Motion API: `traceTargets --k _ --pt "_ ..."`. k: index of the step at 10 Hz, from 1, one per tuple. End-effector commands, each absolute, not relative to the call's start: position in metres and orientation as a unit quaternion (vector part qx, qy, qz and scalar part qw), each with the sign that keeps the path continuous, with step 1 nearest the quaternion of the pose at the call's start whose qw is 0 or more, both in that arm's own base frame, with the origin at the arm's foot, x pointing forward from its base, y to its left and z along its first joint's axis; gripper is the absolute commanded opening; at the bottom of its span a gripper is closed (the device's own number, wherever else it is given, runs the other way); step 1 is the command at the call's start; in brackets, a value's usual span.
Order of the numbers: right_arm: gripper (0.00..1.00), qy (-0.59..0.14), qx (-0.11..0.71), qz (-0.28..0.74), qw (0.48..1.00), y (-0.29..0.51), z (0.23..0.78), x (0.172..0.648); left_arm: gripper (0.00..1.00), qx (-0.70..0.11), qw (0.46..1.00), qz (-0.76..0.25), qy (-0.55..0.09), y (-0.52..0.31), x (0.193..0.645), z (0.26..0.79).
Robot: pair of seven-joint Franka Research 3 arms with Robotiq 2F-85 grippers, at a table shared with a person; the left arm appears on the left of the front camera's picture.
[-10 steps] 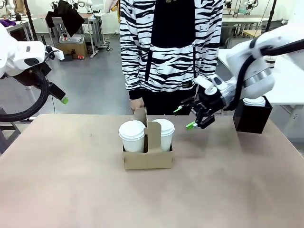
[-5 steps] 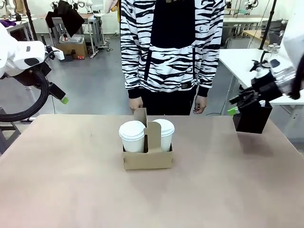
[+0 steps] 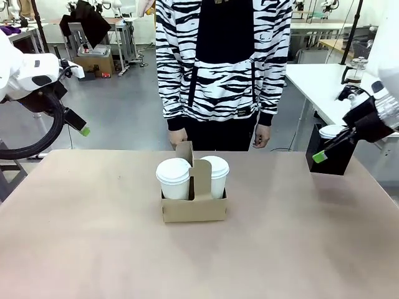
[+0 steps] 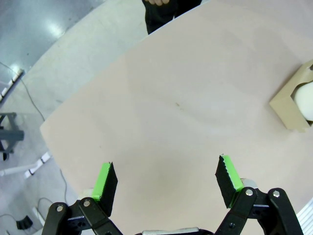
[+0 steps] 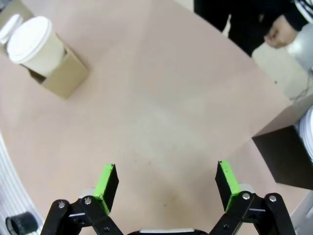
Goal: Pour a drink into a cup and package it in a carrier.
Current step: Insert the held 600 ml Paper Cup into the Cup Carrier.
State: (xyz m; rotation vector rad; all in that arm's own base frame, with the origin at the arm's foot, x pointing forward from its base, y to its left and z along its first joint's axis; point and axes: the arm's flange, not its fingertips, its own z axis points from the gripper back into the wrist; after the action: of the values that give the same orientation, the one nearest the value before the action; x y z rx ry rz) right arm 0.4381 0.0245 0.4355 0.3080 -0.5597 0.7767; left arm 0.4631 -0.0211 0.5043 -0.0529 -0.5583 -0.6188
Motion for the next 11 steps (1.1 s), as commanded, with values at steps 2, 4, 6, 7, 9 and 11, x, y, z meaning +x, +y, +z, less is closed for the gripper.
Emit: traceTargets --k 2,4,6,7,9,11 --pt "1.00 -0.275 0.162 0.384 0.866 0.0126 0.4379 0.4377 1.00 -0.022 0.917 -0.297 -0.266 -0.0203 0.4637 0.5068" --pt "1.00 -0.275 0.162 0.384 0.866 0.0126 0.4379 0.4377 1.00 -0.022 0.917 -0.297 -0.266 -0.0203 0.4637 0.5068" --pt "1.00 -0.275 0.162 0.384 0.866 0.0126 0.4379 0.4377 1.00 -0.022 0.917 -0.297 -0.266 -0.0203 0.4637 0.5068" --pt "1.00 -0.275 0.162 0.384 0.866 0.0126 0.4379 0.4377 1.00 -0.022 0.917 -0.297 -0.266 -0.0203 0.4637 0.5068" --pt "1.00 -0.275 0.162 0.384 0.866 0.0126 0.4379 0.4377 1.00 -0.022 0.917 -0.297 -0.266 -0.0203 0.4637 0.5068" --pt "1.00 -0.275 0.162 0.384 0.866 0.0126 0.4379 0.4377 1.00 -0.022 0.917 -0.297 -0.266 -0.0203 0.4637 0.5068"
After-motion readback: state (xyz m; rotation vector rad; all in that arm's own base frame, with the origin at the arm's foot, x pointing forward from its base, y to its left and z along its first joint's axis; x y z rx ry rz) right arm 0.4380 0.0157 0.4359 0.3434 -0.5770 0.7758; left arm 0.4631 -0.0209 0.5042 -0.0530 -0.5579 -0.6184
